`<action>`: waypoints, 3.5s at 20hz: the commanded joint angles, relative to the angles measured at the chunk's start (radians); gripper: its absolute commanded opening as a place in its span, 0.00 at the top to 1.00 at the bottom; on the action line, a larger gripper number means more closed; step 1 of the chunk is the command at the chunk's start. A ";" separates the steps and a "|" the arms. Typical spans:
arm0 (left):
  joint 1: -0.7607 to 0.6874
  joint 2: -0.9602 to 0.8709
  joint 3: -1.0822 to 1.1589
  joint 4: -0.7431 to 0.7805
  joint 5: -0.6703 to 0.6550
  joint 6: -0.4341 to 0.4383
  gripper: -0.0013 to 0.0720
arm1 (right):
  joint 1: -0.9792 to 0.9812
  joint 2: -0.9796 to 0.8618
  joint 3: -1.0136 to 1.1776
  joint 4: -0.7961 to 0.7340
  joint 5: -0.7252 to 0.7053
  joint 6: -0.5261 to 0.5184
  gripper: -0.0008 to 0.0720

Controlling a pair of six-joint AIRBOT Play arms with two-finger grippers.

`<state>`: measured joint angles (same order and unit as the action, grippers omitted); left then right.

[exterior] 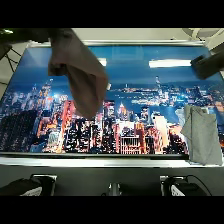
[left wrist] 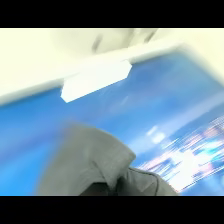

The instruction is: Fold the shirts.

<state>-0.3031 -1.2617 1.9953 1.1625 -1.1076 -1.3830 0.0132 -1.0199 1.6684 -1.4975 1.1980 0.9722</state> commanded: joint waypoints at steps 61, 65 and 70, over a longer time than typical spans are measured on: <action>0.129 -0.162 -1.168 -0.636 0.296 0.127 0.95 | 0.207 -0.594 -0.686 0.768 -0.043 -0.034 0.07; 0.136 -0.119 -1.166 -0.636 0.297 0.131 0.95 | 0.217 -0.584 -0.682 0.757 -0.041 -0.037 0.94; 0.183 0.061 -0.992 -0.636 0.285 0.290 0.95 | 0.130 -0.379 -0.497 0.583 0.061 -0.164 0.94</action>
<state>-0.1421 -1.2957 0.9108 0.5278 -0.8223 -1.1782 0.1856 -1.5051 1.0702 -0.8211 1.2072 0.8806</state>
